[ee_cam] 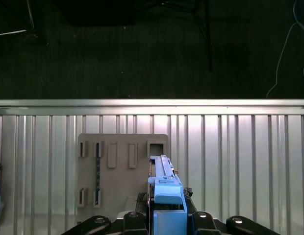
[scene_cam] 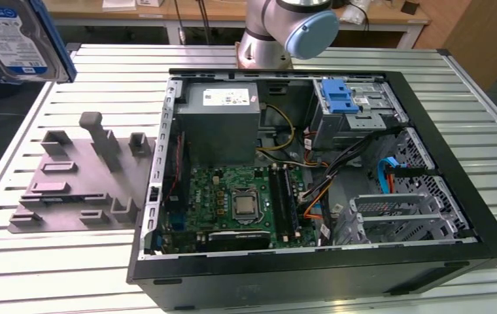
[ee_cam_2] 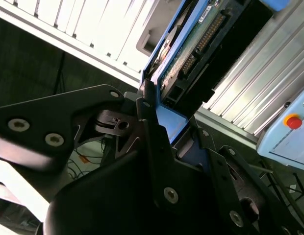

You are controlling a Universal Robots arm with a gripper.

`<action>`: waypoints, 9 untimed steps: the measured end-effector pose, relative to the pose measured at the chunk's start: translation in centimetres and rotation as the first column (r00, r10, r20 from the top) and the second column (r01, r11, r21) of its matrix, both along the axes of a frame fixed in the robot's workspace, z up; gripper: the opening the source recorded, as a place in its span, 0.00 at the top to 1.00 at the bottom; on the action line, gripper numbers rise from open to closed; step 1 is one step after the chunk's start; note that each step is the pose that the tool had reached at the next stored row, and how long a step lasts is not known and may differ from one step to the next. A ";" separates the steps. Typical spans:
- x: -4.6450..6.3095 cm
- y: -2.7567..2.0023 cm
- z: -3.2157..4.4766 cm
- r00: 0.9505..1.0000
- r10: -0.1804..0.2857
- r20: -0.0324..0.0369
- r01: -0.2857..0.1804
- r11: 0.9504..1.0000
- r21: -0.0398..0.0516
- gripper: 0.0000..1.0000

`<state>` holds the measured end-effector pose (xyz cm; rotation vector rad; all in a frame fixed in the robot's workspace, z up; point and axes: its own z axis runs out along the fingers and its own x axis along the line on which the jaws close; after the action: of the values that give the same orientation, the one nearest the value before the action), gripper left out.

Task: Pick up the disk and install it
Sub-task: 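Pick up the disk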

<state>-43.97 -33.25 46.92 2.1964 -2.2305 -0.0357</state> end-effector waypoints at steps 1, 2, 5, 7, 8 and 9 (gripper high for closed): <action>0.0 0.00 0.20 1.000 0.000 0.000 0.000 1.000 0.000 0.64; 0.0 0.00 0.37 1.000 0.000 0.000 0.000 1.000 0.000 0.64; 0.0 0.01 0.55 1.000 0.000 0.000 0.000 1.000 0.000 0.64; 0.0 0.01 0.55 1.000 0.000 0.000 0.000 1.000 0.000 0.64; 0.0 0.01 0.56 1.000 0.000 0.000 0.000 1.000 0.000 0.64; 0.0 0.01 0.57 1.000 0.000 0.000 0.000 1.000 0.000 0.64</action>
<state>-43.96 -33.24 47.48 2.1964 -2.2305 -0.0357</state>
